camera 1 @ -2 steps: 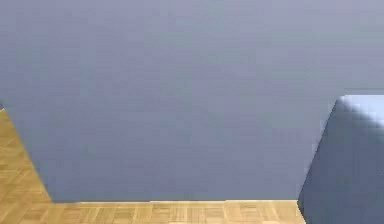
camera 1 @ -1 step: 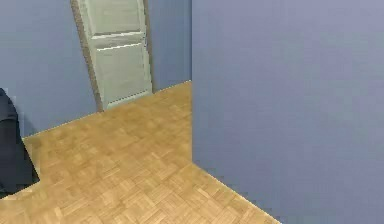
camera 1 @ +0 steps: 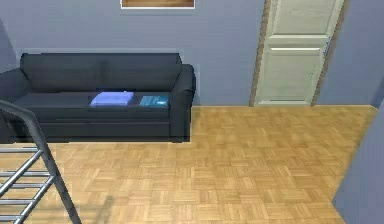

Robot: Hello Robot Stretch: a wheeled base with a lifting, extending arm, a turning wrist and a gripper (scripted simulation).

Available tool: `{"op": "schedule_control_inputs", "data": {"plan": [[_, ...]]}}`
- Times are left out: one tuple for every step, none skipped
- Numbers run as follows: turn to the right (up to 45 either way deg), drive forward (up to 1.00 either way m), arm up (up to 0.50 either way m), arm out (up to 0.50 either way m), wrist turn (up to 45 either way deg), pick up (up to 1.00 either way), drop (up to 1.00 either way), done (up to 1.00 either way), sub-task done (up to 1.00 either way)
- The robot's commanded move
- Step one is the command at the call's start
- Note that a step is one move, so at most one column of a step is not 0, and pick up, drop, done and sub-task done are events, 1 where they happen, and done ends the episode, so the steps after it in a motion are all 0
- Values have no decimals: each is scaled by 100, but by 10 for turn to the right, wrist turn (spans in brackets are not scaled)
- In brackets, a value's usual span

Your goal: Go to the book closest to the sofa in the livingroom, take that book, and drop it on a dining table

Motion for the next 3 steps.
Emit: {"op": "schedule_control_inputs", "data": {"plan": [[-30,0,0,0,0,0,0,0,0],[0,100,0,0,0,0,0,0,0],[-120,0,0,0,0,0,0,0,0]]}}
